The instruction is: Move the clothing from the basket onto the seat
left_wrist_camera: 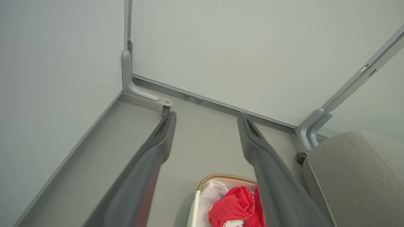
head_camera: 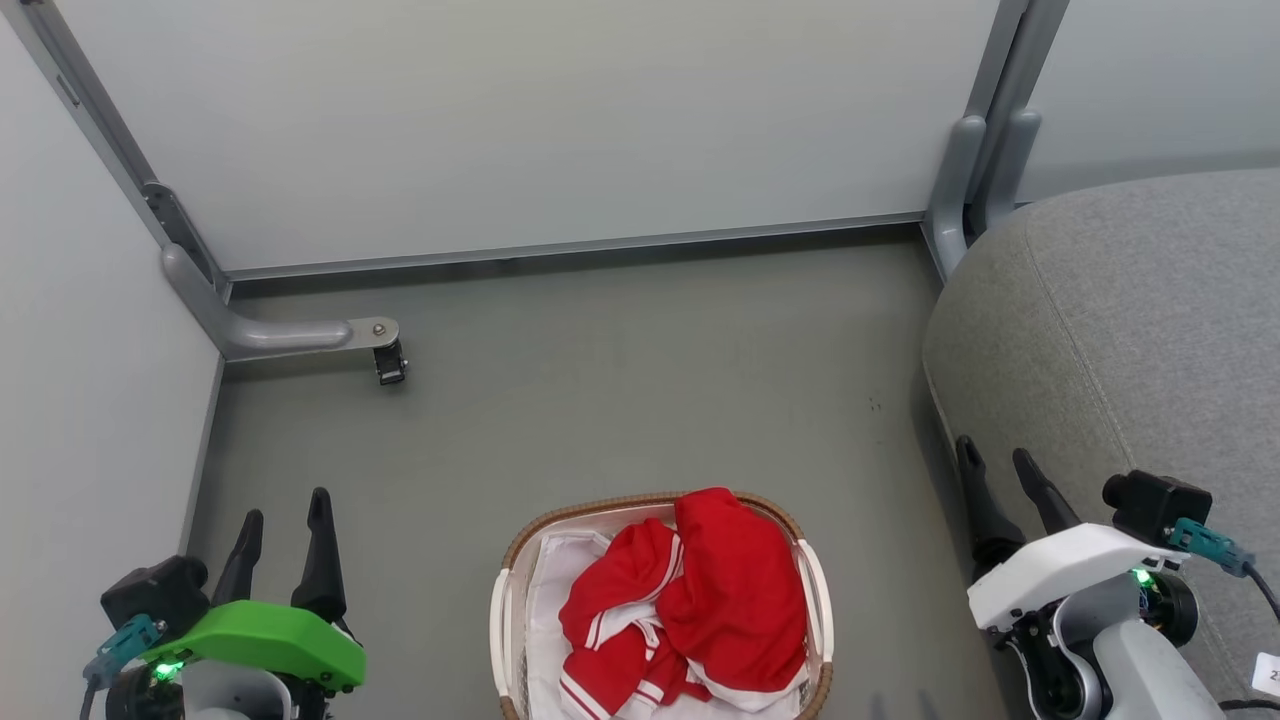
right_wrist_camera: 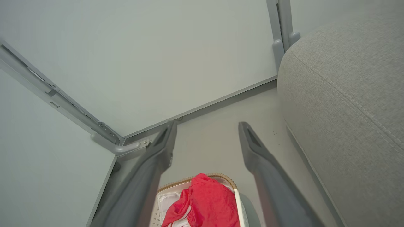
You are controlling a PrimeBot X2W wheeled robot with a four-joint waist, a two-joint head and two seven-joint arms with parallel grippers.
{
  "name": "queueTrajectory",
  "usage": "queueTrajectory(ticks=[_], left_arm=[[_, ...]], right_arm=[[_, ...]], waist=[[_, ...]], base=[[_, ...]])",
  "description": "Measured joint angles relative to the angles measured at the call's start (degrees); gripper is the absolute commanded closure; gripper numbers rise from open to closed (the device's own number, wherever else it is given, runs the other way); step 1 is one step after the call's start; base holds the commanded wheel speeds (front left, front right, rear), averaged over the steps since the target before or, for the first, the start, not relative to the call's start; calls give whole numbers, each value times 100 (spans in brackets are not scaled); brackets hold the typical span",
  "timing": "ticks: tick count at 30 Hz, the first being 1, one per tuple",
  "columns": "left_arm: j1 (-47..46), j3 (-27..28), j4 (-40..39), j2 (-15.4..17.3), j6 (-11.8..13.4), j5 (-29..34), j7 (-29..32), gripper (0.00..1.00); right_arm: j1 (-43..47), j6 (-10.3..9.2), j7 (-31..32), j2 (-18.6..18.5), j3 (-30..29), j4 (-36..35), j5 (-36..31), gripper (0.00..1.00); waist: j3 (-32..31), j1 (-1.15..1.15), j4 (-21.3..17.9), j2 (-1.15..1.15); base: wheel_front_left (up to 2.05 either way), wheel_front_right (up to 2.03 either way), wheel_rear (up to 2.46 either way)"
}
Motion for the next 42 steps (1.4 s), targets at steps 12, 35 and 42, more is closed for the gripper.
queueTrajectory(ticks=[12, 35, 42], left_arm=[[1, -47, 103, 18, 15, 754, -175, 0], [33, 52, 224, -12, 34, 1874, -454, 0], [98, 162, 210, -41, 34, 2136, -528, 0]], right_arm=[[-46, 1, -168, -4, 77, 136, -831, 0], [-81, 2, -455, 45, 144, 380, -1944, 0], [-81, 2, -538, 113, 35, 458, -2193, 0]], waist=[[10, 0, -12, 0], [-34, 0, -26, 0], [-59, 0, -37, 0]], base=[[0, 0, 0], [0, 0, 0], [0, 0, 0]])
